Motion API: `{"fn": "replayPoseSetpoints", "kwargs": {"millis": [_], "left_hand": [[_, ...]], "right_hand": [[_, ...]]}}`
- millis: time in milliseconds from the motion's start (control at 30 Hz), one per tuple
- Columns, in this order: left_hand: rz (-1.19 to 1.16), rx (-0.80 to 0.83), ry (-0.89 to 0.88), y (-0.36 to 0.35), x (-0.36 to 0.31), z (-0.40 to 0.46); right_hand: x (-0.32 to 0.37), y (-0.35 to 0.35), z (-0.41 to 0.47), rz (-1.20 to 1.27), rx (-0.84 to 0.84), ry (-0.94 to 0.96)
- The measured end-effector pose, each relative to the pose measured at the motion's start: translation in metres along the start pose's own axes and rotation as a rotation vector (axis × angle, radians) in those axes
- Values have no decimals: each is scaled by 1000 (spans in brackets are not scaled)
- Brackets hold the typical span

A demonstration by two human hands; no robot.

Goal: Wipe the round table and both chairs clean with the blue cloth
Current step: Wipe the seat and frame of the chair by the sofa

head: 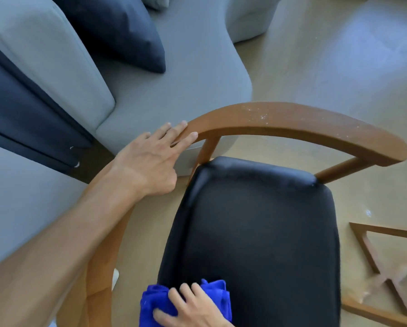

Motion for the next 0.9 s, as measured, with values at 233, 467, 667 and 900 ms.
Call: {"fn": "replayPoseSetpoints", "kwargs": {"millis": [233,467,667,900], "left_hand": [[6,-27,0,2,0,5],[29,-19,-18,0,-2,7],[7,-11,-38,3,-6,9],[13,-25,-45,3,0,7]], "right_hand": [[-183,66,56,-133,-166,-184],[-316,91,-40,-43,-201,-1190],[-301,85,-9,100,-381,-1625],[-265,75,84,94,-259,-1461]]}}
Point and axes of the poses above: each hand's wrist, its own z-axis towards the middle knuckle, its own y-axis out of the back of the hand, x = y × z, the point moved 1 cm from there along z, towards the middle knuckle, and after that the axes turned 2 degrees about -y, right-handed, at the moved point
